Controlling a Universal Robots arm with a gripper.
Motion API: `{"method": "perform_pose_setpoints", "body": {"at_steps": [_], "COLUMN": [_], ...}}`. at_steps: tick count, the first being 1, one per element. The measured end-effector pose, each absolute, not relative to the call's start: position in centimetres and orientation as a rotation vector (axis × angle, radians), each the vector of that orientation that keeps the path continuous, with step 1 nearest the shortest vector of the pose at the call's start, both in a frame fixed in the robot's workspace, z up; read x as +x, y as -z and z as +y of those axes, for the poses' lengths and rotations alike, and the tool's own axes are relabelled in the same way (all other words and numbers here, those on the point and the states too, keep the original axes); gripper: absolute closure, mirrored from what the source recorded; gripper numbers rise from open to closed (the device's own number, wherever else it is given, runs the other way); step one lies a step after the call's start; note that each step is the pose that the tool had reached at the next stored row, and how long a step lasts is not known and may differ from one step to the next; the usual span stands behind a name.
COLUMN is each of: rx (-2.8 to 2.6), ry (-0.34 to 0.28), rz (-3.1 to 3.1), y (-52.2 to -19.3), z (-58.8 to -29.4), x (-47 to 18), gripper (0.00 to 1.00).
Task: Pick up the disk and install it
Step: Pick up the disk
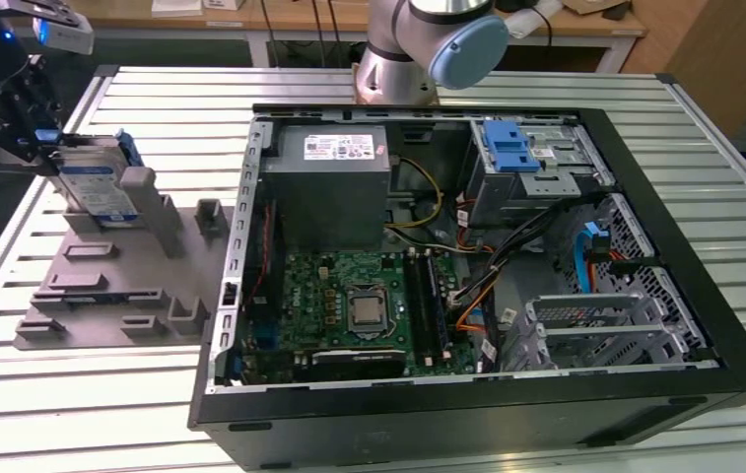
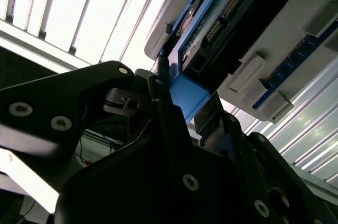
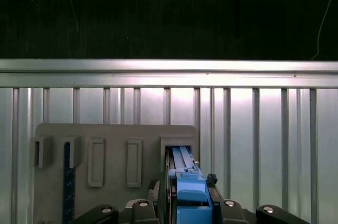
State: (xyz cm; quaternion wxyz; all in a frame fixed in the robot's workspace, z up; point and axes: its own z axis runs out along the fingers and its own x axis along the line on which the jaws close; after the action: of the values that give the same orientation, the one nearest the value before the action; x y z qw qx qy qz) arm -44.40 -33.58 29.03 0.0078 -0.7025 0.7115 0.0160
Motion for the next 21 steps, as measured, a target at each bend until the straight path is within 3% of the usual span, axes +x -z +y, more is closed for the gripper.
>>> {"method": "perform_pose_setpoints", "body": {"at_steps": [21], "rx": [-2.188], "ry": [-0.051], "rz": [2.233], "y": [-29.04], "z": [-33.58], "x": [-44.1], "gripper": [0.55]}}
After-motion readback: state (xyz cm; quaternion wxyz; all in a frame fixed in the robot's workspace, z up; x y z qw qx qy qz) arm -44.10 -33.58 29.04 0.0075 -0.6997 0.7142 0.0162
